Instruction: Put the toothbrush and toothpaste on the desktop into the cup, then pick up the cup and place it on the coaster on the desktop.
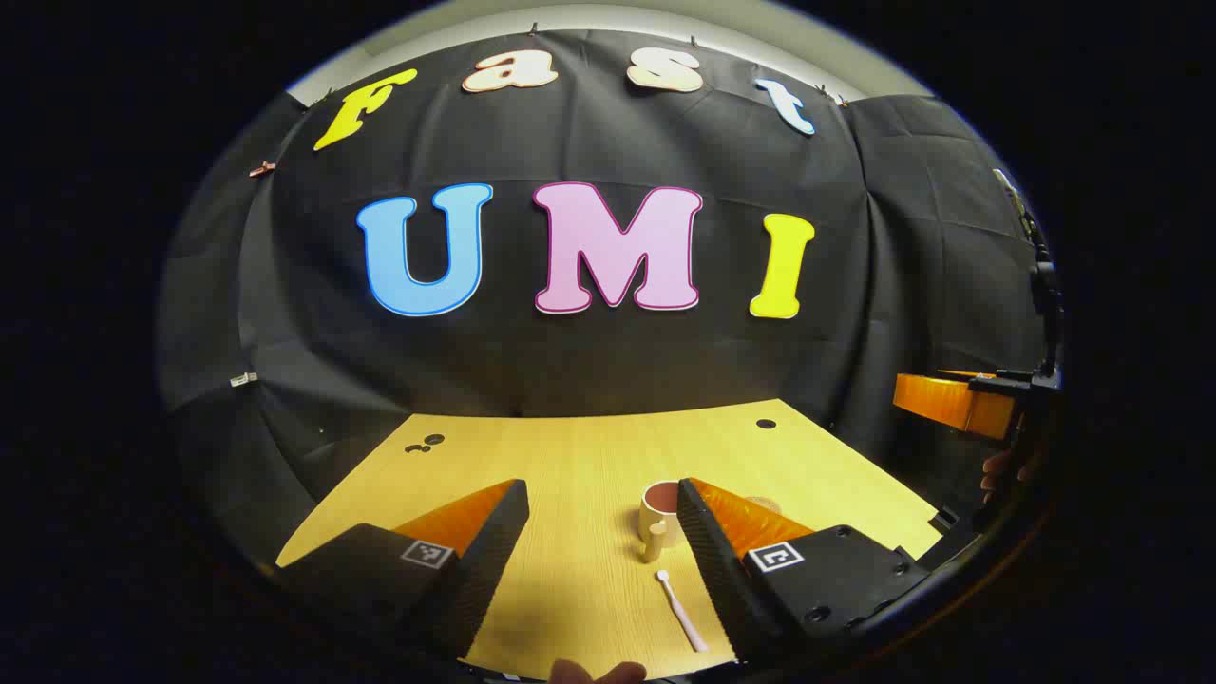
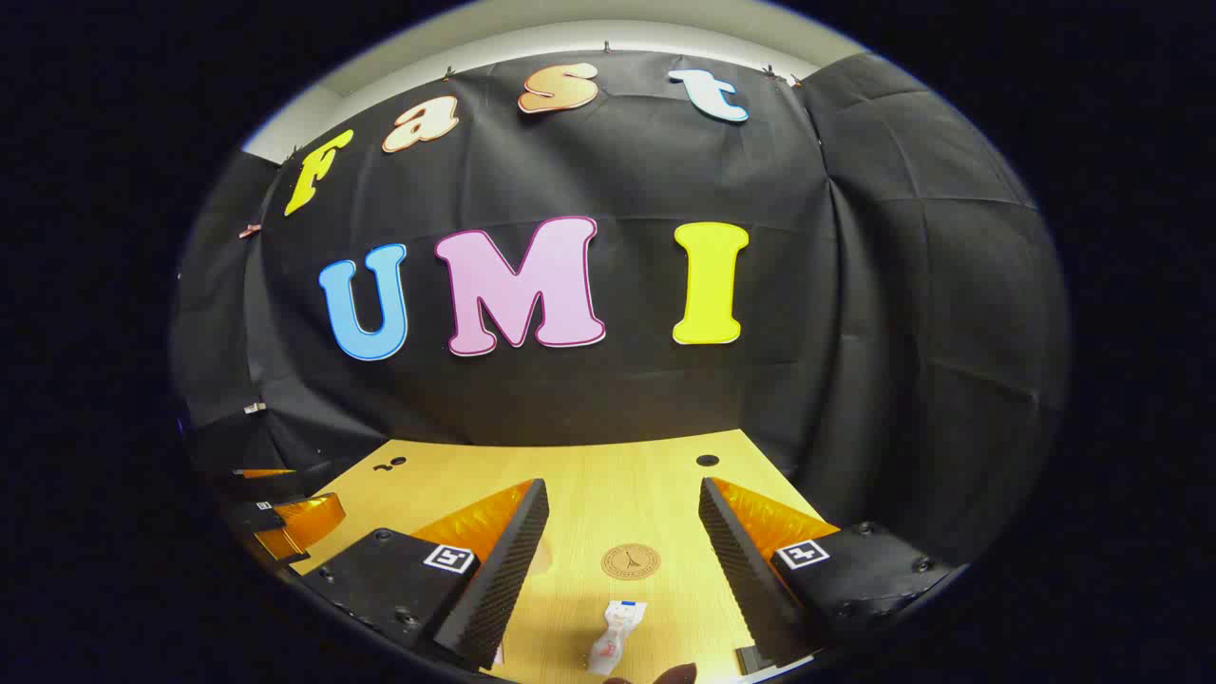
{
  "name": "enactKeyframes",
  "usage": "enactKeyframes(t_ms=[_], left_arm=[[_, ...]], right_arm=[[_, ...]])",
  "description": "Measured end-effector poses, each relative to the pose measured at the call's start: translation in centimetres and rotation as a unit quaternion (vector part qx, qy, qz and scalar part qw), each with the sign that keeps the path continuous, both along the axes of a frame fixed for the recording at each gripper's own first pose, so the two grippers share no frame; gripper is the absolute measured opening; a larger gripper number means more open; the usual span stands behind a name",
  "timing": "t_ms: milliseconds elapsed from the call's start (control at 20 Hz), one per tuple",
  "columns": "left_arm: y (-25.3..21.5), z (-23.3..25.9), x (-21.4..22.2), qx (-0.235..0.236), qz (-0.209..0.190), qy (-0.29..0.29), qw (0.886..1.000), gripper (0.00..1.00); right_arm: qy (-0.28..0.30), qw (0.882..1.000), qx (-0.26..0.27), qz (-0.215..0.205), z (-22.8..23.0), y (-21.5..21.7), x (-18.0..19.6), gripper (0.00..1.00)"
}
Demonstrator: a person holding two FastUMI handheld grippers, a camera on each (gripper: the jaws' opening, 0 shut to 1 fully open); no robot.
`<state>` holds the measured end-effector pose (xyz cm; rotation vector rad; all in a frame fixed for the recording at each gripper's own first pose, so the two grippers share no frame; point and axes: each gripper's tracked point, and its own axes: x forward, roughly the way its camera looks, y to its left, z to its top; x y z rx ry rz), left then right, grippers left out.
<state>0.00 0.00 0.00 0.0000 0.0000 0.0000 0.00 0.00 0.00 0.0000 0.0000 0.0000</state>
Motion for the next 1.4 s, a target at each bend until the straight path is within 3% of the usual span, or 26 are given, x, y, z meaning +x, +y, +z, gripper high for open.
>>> enactKeyframes(t_ms=[700,950,1150,1400], left_arm=[[0.1,-1.0,0.9,0.01,-0.001,0.016,1.0,0.97],[0.3,-1.9,0.8,0.007,-0.001,0.027,1.0,0.96],[0.8,-3.7,0.4,0.001,0.007,0.05,0.999,0.97],[2.0,-6.2,-0.6,-0.005,0.026,0.081,0.996,0.96]], right_arm=[[0.023,1.0,-0.007,0.006,-1.5,0.5,0.8,0.98],[0.108,0.994,0.004,0.001,-6.3,0.5,1.1,0.98],[0.231,0.973,0.001,0.0,-13.4,0.5,1.2,0.98],[0.361,0.932,0.027,-0.003,-22.1,0.7,1.0,0.99]])
